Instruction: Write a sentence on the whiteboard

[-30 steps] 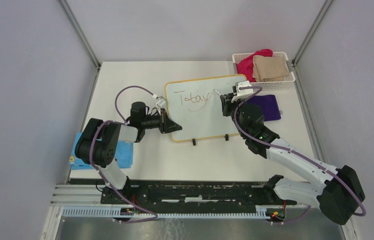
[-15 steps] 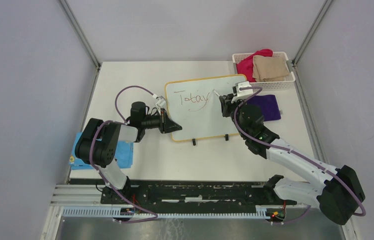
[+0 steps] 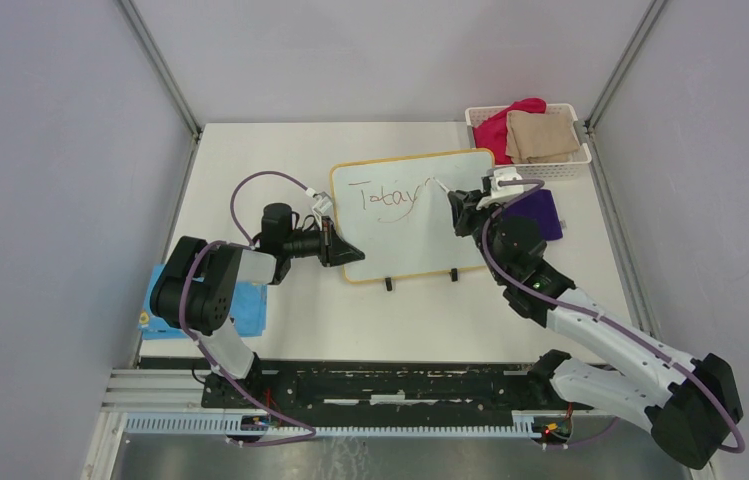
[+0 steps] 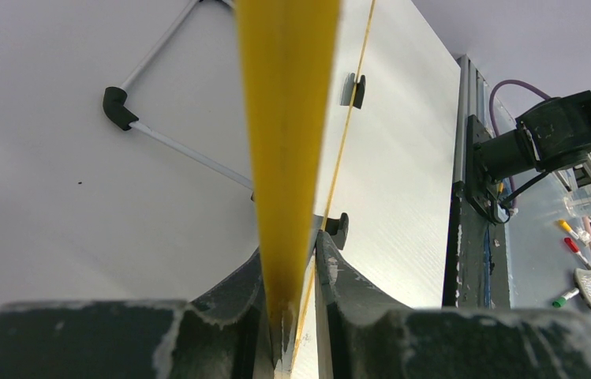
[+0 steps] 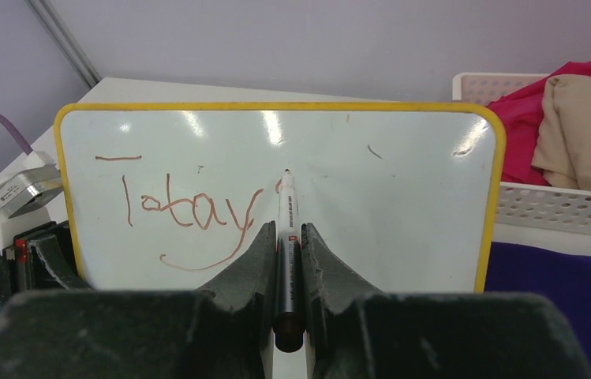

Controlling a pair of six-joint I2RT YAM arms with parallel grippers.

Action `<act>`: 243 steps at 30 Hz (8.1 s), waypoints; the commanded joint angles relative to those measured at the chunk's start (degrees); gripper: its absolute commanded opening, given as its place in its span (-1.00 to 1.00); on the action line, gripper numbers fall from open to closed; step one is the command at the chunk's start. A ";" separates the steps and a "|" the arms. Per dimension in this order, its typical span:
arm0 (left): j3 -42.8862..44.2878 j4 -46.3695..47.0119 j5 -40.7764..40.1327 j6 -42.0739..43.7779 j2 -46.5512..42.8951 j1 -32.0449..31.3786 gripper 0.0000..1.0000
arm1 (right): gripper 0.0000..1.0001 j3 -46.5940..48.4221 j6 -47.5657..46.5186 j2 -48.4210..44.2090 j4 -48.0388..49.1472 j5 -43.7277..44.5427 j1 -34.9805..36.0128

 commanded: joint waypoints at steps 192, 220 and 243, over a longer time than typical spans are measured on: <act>0.64 -10.41 -6.92 4.94 1.72 -2.13 -0.96 | -1.00 -0.18 -9.54 20.48 16.86 17.78 29.59; 0.49 -10.24 -7.26 4.80 2.30 -2.13 -0.97 | -1.00 0.45 -5.71 24.03 11.55 18.54 27.62; 0.52 -10.24 -7.28 4.81 2.24 -2.13 -0.96 | -1.00 -5.00 -5.70 16.64 12.60 19.00 26.83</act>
